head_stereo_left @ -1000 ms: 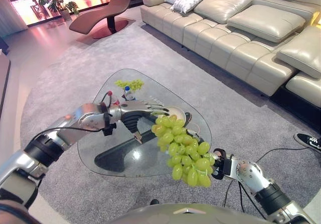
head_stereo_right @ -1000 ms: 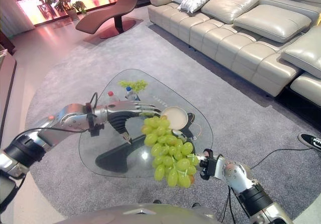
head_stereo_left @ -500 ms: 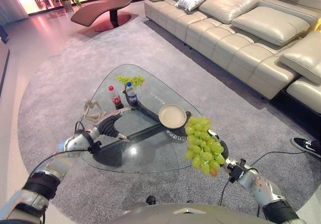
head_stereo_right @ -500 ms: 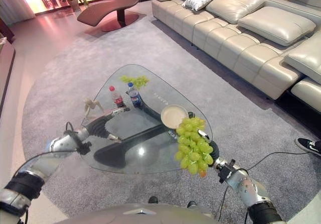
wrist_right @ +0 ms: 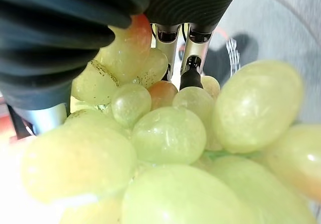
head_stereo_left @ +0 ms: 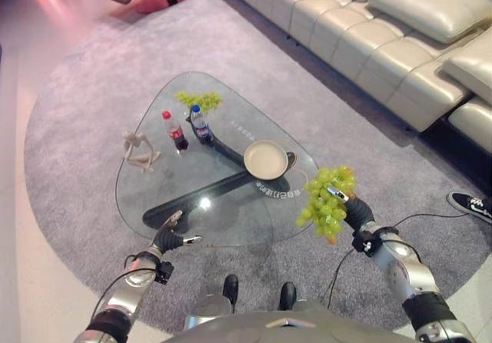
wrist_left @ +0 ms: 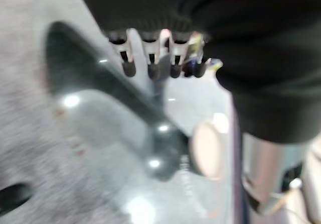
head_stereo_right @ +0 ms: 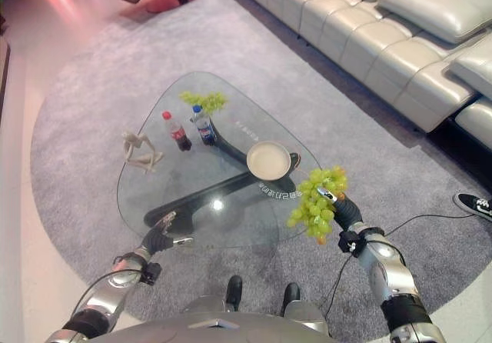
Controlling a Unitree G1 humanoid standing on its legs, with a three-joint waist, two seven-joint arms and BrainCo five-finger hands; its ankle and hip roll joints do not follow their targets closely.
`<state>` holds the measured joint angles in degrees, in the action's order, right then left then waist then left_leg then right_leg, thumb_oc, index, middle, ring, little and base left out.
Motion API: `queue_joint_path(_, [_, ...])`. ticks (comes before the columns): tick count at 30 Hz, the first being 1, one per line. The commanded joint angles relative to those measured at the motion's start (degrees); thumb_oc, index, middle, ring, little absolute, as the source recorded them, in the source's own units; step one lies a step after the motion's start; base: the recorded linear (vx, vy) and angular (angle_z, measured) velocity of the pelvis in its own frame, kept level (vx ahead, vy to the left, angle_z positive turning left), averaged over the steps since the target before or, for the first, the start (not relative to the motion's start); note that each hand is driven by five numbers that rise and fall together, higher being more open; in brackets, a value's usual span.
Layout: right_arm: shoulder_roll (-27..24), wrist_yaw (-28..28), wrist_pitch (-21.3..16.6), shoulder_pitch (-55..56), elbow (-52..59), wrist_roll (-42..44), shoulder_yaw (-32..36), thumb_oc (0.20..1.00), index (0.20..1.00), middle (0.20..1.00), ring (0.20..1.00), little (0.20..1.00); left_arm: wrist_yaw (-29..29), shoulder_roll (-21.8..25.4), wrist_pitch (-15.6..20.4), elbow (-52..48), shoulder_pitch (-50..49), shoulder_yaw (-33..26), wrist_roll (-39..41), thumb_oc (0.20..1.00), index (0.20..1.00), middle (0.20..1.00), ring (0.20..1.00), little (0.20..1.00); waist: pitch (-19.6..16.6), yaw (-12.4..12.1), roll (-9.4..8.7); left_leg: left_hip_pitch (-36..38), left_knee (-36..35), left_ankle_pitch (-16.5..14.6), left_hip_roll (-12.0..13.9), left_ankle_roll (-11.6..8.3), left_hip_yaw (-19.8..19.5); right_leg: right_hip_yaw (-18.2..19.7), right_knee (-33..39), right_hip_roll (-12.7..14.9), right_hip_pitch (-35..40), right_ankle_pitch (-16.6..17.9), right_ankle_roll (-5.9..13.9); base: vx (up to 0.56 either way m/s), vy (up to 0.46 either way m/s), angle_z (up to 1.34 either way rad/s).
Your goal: Pick up fruits into the plate
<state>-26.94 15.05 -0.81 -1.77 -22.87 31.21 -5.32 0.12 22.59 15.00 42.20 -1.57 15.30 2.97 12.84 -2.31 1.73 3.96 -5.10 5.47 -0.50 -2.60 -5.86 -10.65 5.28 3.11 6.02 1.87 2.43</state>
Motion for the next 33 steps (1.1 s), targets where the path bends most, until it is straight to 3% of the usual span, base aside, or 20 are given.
queue_joint_path(1, [-3.76,-5.03,-6.95,-9.09,2.21,-2.66,0.07,0.2,0.2,0.2,0.2,0.2,2.27,0.15,1.36,3.85,5.36,1.34,2.96,1.0,1.0,1.0,1.0,1.0,4.59,-2.25,-0.82,-0.59,6.08,-9.99,-1.49,1.01,2.28,0.87,-6.83,1.48,-3.71,-4.14,1.56,-0.1,0.004,0.19])
queue_joint_path(4, [-6.47,-11.12,-8.31,-17.06,-2.84,-6.6,-2.28,0.2,0.2,0.2,0.2,0.2,2.96,-0.69,1.11,10.05,6.92,4.49,5.37,1.0,1.0,1.0,1.0,1.0,9.09,-3.82,-0.21,-5.06,7.75,-9.35,-2.25,1.09,-0.11,-0.41,-8.66,1.5,-7.53,-4.1,0.83,-0.19,0.02,0.19])
queue_joint_path(13, [-12.61,-16.67,-9.07,-31.38,-12.99,-11.18,-5.62,0.2,0.2,0.2,0.2,0.2,2.56,-1.25,2.17,15.79,10.5,9.69,9.15,1.0,1.0,1.0,1.0,1.0,15.85,-6.98,1.2,-14.23,11.85,-7.69,-4.23,0.87,-4.56,-5.01,-13.35,2.59,-15.85,-4.17,0.1,-0.1,0.039,0.22])
queue_joint_path(25, [-15.6,-21.95,-6.78,-42.48,-17.74,-15.24,-8.18,0.2,0.2,0.2,0.2,0.2,3.61,-0.45,1.95,10.1,11.6,13.2,11.88,1.0,1.0,1.0,1.0,1.0,16.96,-9.98,2.3,-23.97,17.47,-8.12,-5.93,1.86,-4.56,-7.8,-19.54,4.28,-26.19,-4.2,0.77,0.0,0.046,0.15])
queue_joint_path(33, [-17.57,-23.79,-4.84,-47.99,-20.27,-18.12,-9.89,0.2,0.2,0.2,0.2,0.2,3.34,-0.12,1.47,9.02,10.66,13.61,13.51,1.0,1.0,1.0,1.0,1.0,16.96,-10.7,2.99,-27.6,20.46,-8.63,-6.41,1.98,-3.96,-7.88,-22.56,5.3,-30.18,-4.26,1.17,0.01,0.044,0.08])
